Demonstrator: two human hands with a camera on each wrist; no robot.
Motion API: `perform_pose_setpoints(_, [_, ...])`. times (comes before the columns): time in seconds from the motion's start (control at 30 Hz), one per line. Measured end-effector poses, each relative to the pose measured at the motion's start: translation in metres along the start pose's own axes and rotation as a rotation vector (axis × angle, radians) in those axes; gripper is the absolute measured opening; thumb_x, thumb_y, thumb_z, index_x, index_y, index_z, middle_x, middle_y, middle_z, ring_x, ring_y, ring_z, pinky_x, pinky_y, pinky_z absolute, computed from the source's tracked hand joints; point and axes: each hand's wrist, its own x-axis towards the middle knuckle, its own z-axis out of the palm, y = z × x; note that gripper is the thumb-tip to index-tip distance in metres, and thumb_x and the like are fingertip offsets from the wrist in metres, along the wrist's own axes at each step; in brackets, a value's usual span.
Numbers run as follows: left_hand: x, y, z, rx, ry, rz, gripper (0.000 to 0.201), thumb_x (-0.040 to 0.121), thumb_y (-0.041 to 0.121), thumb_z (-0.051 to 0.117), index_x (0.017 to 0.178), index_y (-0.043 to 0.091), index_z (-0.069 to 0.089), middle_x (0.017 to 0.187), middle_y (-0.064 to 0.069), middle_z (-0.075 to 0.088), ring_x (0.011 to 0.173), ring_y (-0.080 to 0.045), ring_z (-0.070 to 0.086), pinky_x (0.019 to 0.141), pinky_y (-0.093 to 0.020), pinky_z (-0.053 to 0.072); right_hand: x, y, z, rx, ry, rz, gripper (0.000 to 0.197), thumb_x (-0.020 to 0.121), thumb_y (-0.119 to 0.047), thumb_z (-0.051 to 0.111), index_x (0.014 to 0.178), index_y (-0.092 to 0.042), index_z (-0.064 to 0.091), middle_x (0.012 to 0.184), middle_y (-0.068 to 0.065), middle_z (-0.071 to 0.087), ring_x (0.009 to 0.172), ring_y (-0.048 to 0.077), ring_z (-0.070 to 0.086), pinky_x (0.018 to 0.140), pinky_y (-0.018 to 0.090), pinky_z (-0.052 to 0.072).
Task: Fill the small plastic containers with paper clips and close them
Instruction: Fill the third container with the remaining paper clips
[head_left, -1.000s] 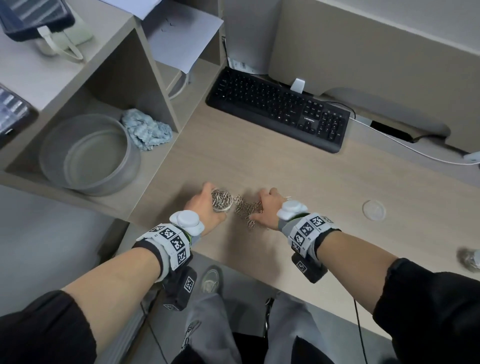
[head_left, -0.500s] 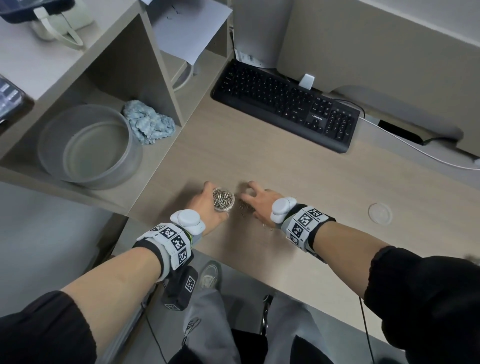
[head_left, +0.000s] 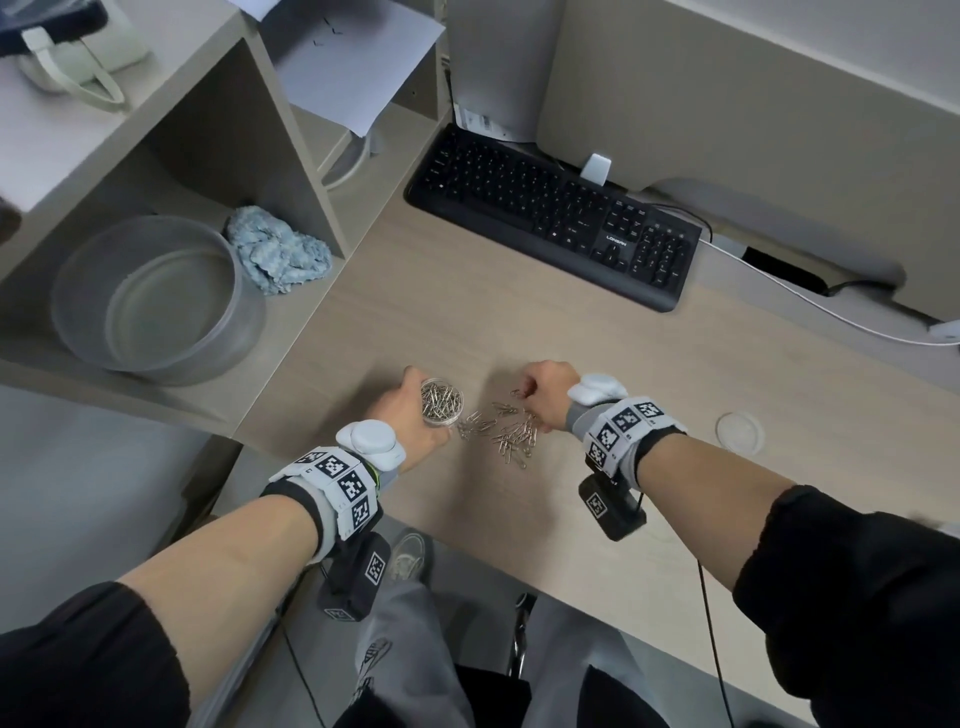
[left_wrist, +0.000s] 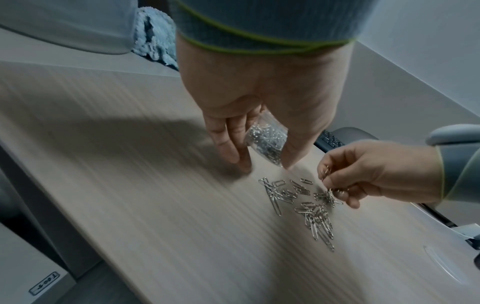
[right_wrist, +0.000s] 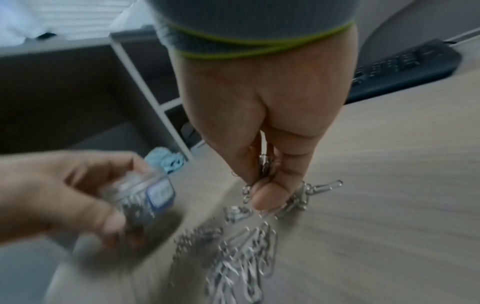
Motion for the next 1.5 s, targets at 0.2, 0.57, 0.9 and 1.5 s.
perform_pose_setpoints(0.2, [0.004, 0.024, 0.013, 0.017, -0.019, 0.049, 0.065, 0.072, 0.032, 0.079, 0.123, 0.019, 0.041, 0.107, -0.006, 0.066, 0.093, -0.034, 0.063, 0.077, -0.037, 0.051, -0.026, -0.007, -0.029, 0.694, -0.016, 0.028, 0.016, 0.085, 0.013, 0.058, 0.088, -0.002, 0.057, 0.066, 0.009, 0.055, 0.044, 0.016, 0.056, 0.04, 0.028, 0.054])
perform_pose_setpoints(0.57, [0.0, 0.067, 0.023, -0.006, 0.011, 0.175, 0.064, 0.075, 0.039, 0.076, 0.125, 0.018, 0.042, 0.106, -0.001, 0.063, 0.091, -0.032, 0.062, 0.068, -0.033, 0.043, -0.052, -0.025, -0.056, 0.486, 0.028, -0.095, 0.012, 0.086, 0.0, 0.063, 0.085, -0.012, 0.062, 0.064, 0.008, 0.062, 0.048, 0.02, 0.061, 0.057, 0.037, 0.057])
perform_pose_setpoints(0.9, [-0.001, 0.075, 0.024, 0.005, 0.019, 0.177, 0.055, 0.077, 0.04, 0.073, 0.121, 0.024, 0.045, 0.103, 0.002, 0.063, 0.091, -0.029, 0.062, 0.068, -0.03, 0.041, -0.066, -0.023, -0.066, 0.317, 0.067, -0.19, 0.026, 0.088, 0.0, 0.047, 0.09, -0.013, 0.069, 0.075, 0.016, 0.073, 0.067, 0.027, 0.07, 0.071, 0.034, 0.058])
perform_pose_setpoints(1.5, [0.0, 0.002, -0.004, 0.025, 0.032, 0.07, 0.06, 0.074, 0.03, 0.078, 0.124, 0.018, 0.047, 0.115, -0.004, 0.064, 0.101, -0.032, 0.061, 0.084, -0.038, 0.05, 0.005, 0.046, -0.005, -0.177, 0.037, 0.092, 0.027, 0.083, -0.015, 0.055, 0.109, -0.022, 0.055, 0.11, 0.005, 0.056, 0.089, 0.031, 0.061, 0.082, 0.043, 0.055])
